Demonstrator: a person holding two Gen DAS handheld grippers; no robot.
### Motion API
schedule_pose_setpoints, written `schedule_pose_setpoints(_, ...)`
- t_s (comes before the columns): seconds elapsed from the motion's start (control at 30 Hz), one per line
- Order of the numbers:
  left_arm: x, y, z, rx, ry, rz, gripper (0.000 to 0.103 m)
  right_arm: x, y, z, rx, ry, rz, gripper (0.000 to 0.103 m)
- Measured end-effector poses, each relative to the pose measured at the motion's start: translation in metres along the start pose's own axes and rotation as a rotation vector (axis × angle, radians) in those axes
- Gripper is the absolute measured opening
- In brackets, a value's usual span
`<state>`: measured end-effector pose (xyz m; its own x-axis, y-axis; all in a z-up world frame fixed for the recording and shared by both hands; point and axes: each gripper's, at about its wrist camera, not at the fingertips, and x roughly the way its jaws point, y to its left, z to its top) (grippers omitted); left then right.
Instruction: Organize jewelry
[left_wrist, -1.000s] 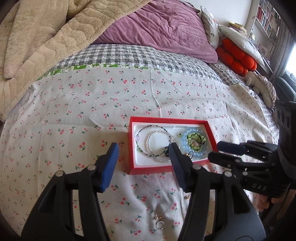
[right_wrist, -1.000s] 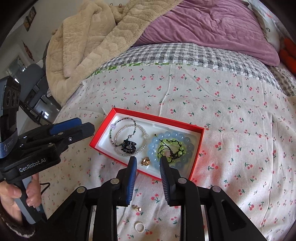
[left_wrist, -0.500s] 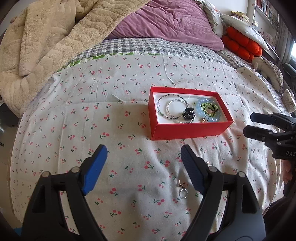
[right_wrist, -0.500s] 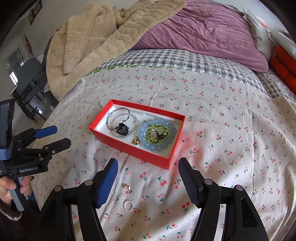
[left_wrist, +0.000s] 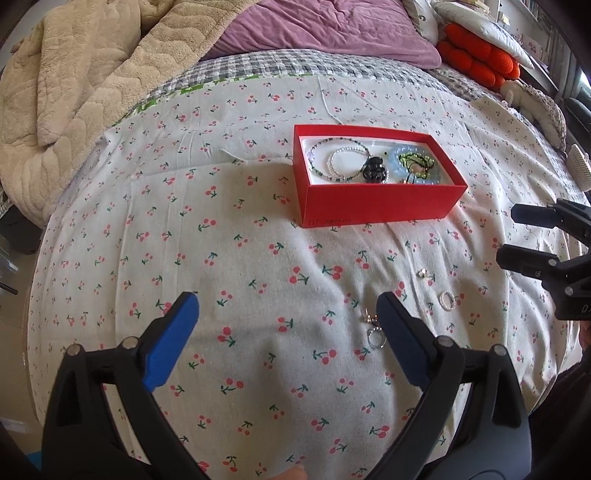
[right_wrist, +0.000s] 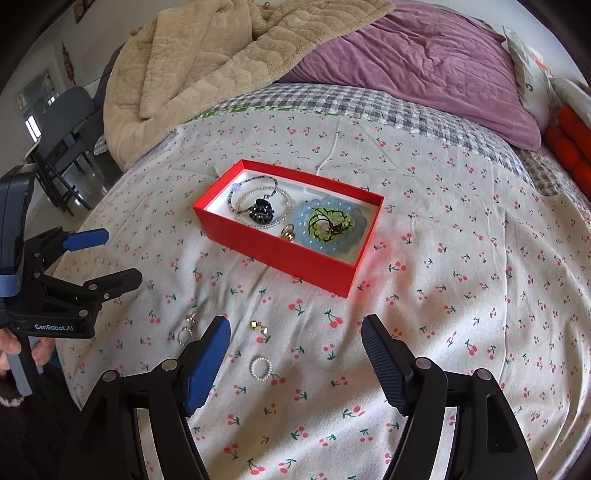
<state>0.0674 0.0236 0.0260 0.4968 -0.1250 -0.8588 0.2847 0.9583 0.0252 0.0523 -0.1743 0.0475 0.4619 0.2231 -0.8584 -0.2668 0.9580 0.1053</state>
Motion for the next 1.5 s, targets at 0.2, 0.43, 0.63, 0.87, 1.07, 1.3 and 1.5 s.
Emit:
schedule_pose_setpoints(0.2, 0.005, -0.005, -0.012, 0.041, 0.032, -0.008, 0.097, 0.009, 0.003, -0.012, -0.03, 0.037, -0.019, 0.075)
schedule_pose_setpoints(0.43, 0.011, -0.014, -0.023, 0.103, 0.064, -0.016, 0.097, 0.015, 0.003, -0.021, -0.051, 0.062, -0.032, 0.075)
schedule_pose_setpoints(0.63, 0.015, -0.024, -0.034, 0.169, 0.086, -0.056, 0.097, 0.02, 0.002, -0.032, -0.069, 0.084, -0.04, 0.075)
schedule_pose_setpoints(0.87, 0.02, -0.033, -0.04, 0.233, 0.09, -0.083, 0.097, 0.028, 0.008, -0.046, -0.121, 0.116, -0.05, 0.075)
schedule_pose_setpoints(1.07, 0.02, -0.035, -0.039, 0.218, 0.064, -0.159, 0.097, 0.034, 0.02, -0.05, -0.181, 0.12, -0.039, 0.075)
schedule_pose_setpoints(1.3, 0.019, -0.042, -0.039, 0.208, 0.048, -0.276, 0.079, 0.039, 0.028, -0.048, -0.175, 0.084, 0.057, 0.075)
schedule_pose_setpoints(1.5, 0.027, -0.047, -0.041, 0.212, 0.074, -0.313, 0.063, 0.046, 0.024, -0.044, -0.135, 0.068, 0.108, 0.075)
